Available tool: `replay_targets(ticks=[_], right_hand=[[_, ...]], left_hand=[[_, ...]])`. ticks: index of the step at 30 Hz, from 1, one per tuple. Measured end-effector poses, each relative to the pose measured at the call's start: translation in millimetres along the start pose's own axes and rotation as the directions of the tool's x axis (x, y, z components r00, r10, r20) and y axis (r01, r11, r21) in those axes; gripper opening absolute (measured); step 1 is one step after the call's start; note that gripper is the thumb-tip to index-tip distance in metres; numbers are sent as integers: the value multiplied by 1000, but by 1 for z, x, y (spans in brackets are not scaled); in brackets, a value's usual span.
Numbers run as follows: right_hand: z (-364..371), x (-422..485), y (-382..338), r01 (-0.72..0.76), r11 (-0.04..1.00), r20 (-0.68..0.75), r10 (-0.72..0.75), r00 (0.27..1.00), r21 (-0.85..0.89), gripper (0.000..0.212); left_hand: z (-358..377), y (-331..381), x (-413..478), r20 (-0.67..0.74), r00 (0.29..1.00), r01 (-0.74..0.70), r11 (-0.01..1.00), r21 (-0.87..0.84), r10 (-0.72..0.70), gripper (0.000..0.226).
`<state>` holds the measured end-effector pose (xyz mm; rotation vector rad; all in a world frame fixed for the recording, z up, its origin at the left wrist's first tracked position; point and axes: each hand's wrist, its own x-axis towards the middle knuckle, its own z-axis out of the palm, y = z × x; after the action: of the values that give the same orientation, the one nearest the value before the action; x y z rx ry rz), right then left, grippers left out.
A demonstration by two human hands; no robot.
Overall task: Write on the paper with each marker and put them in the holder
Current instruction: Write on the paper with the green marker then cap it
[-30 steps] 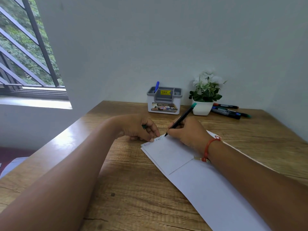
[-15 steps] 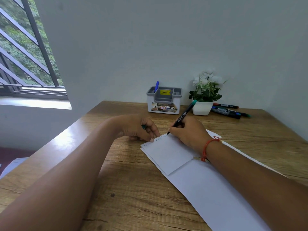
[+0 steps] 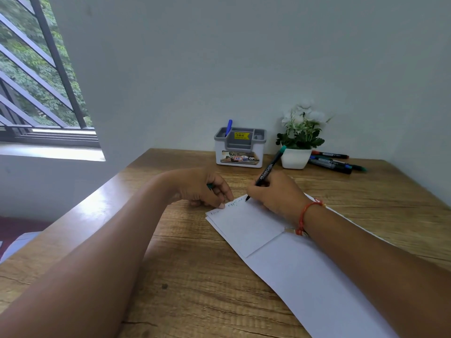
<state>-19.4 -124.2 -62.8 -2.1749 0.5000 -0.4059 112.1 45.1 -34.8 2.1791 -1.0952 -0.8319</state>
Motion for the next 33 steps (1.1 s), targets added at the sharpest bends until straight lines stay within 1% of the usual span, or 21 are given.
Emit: replay_targets(ticks=[2, 5, 10, 14, 16, 18, 19, 21, 22, 23, 24, 26, 27, 28, 30, 31, 33], right_hand=[[0, 0, 0, 4, 1000, 5, -4, 1000, -10, 11], [2, 1, 1, 10, 1000, -40, -11, 999, -11, 5], [2, 1, 1, 23, 1000, -43, -22, 999, 12, 9], [1, 1, 1, 4, 999, -23, -4, 1000, 33, 6], [-2, 3, 2, -53, 987, -31, 58, 998, 153, 3], [-4, 3, 1, -104, 938, -26, 119, 993, 332, 6], [-5, 3, 2, -106, 907, -23, 126, 992, 409, 7], [-5, 4, 2, -76, 869, -34, 106, 994, 489, 6], [-6, 3, 1, -54, 866, -48, 89, 995, 497, 6], [-7, 3, 0, -35, 871, -63, 76, 995, 489, 7], [-9, 2, -2, -21, 876, -76, 65, 995, 482, 8], [-13, -2, -6, 6, 857, -80, 41, 996, 515, 8], [-14, -4, -9, 7, 829, -63, 34, 997, 559, 11], [-15, -6, -11, -9, 792, -36, 39, 999, 611, 16], [-16, -10, -14, -60, 719, 24, 61, 998, 693, 25], [-17, -11, -15, -68, 697, 35, 62, 997, 714, 27], [-18, -12, -15, -28, 685, 4, 38, 999, 728, 22]], left_hand=[[0, 0, 0, 0, 1000, -2, 1000, 4, 2, 24], [0, 0, 0, 5, 1000, 8, 1000, 6, -8, 23], [0, -1, 0, 2, 1000, 10, 1000, 5, -10, 23], [0, -1, 0, 4, 1000, 12, 1000, -5, -12, 24], [0, 0, 0, 3, 1000, 16, 1000, -1, -16, 23], [0, 0, -1, -9, 1000, 13, 1000, -4, -13, 21], [0, 0, -2, -32, 999, 5, 1000, -20, -6, 19], [1, 1, -2, -121, 993, -28, 995, -99, 16, 18], [1, 1, -1, -179, 984, -52, 983, -177, 20, 20], [1, 2, 0, -233, 972, -81, 955, -285, 13, 21], [1, 3, 1, -272, 962, -114, 904, -413, -3, 20], [1, 9, 1, -305, 952, -193, 725, -662, -24, 16], [1, 11, 1, -317, 948, -231, 625, -746, -29, 18], [1, 13, 1, -334, 942, -263, 541, -799, -35, 21], [2, 16, 0, -361, 931, -309, 424, -851, -46, 24], [3, 17, 0, -366, 930, -324, 383, -865, -40, 25], [5, 18, 1, -376, 926, -349, 345, -872, -14, 22]])
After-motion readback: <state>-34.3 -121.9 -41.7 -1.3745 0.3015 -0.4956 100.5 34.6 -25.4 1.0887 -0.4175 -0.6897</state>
